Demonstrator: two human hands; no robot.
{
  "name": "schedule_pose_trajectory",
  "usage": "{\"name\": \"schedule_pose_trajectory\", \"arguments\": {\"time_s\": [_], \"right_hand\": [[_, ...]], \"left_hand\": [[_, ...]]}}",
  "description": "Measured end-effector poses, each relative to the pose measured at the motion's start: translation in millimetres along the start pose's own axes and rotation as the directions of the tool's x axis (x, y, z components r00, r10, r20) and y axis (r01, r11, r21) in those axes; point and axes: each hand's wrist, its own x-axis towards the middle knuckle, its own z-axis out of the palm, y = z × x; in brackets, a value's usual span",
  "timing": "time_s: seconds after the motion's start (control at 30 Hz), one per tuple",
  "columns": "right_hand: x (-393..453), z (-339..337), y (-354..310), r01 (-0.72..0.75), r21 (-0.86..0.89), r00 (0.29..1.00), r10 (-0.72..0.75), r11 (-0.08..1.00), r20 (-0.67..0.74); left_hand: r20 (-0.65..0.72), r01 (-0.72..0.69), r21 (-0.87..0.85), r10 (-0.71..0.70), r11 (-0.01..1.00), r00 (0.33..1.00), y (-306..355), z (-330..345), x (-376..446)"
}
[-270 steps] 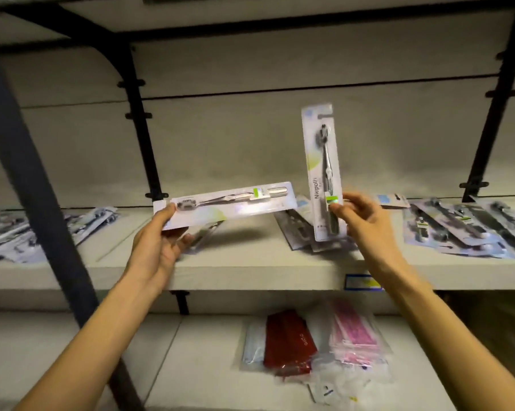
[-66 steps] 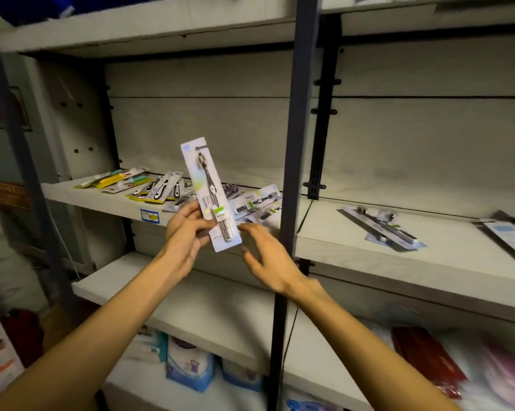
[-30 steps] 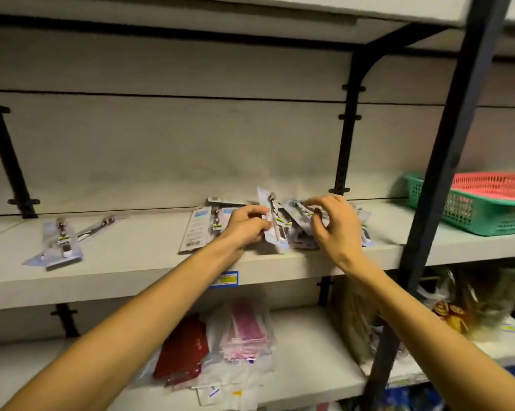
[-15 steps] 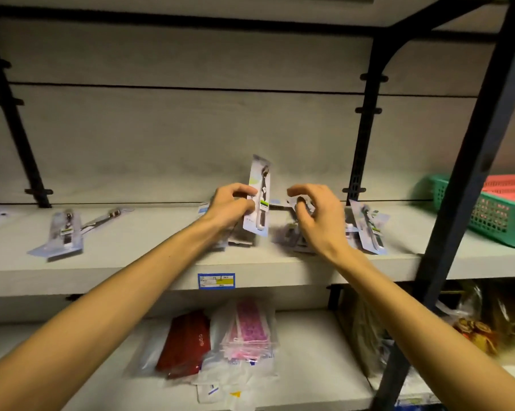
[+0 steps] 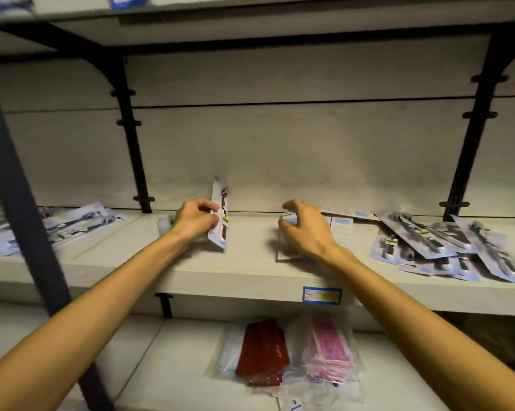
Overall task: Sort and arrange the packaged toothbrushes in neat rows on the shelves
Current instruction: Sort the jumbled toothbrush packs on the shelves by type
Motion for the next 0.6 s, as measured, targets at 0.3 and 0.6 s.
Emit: {"name": "schedule_pose_trajectory", "arguments": {"time_s": [0.3, 0.6], "right_hand": [[16.7, 38.4, -25.6, -0.129, -0.428, 0.983, 0.172, 0.895, 0.063], [21.4, 34.0, -21.8, -0.227, -0.436, 0.965, 0.26, 0.871, 0.018]], "left_hand": [[0.214, -0.288, 0.561, 0.2, 0.776, 0.956, -50.4, -35.5, 18.0], [0.173, -0.41, 0.389, 0.371, 0.825, 0.912, -37.4, -20.5, 19.4]]}}
